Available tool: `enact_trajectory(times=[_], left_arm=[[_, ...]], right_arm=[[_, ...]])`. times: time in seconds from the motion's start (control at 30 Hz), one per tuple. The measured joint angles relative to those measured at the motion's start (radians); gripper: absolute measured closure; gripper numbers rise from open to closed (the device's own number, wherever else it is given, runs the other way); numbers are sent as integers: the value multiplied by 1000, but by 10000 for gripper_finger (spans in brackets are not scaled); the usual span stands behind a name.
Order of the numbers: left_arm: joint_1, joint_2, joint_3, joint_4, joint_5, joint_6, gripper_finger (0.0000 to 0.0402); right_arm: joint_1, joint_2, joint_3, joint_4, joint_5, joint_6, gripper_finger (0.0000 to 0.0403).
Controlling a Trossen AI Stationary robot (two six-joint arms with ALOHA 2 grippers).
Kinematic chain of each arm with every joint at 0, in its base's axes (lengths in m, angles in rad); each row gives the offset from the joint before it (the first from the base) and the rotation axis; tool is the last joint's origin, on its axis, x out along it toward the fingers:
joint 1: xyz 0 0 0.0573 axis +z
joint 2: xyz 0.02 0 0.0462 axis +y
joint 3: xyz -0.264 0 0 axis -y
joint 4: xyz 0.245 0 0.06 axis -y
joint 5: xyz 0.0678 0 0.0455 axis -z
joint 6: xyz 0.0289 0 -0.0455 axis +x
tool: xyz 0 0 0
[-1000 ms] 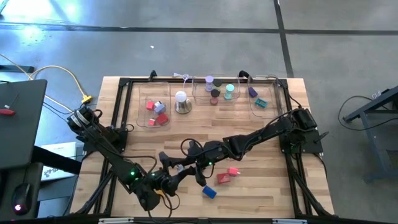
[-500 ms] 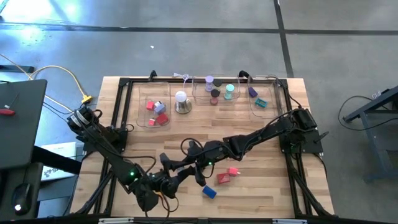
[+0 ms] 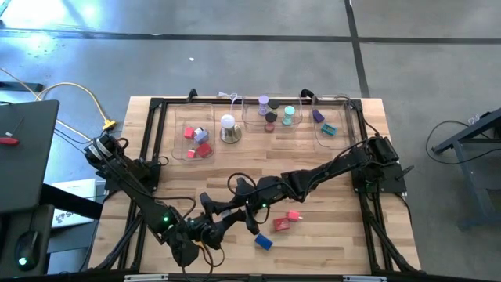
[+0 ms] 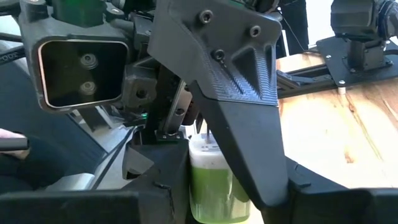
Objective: Pick & Place Office items
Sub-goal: Put the green adaptor into the left transparent bin
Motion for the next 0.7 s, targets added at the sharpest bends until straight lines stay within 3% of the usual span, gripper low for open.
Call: enact_trajectory(times=[0.47, 0.7], left_arm=[[-2, 0, 0, -2, -12, -8, 151], [-14, 0, 0, -4, -13, -10, 177]], right_arm=[[-1, 0, 0, -9, -39, 17, 256], [0, 0, 0, -12, -51, 19, 259]])
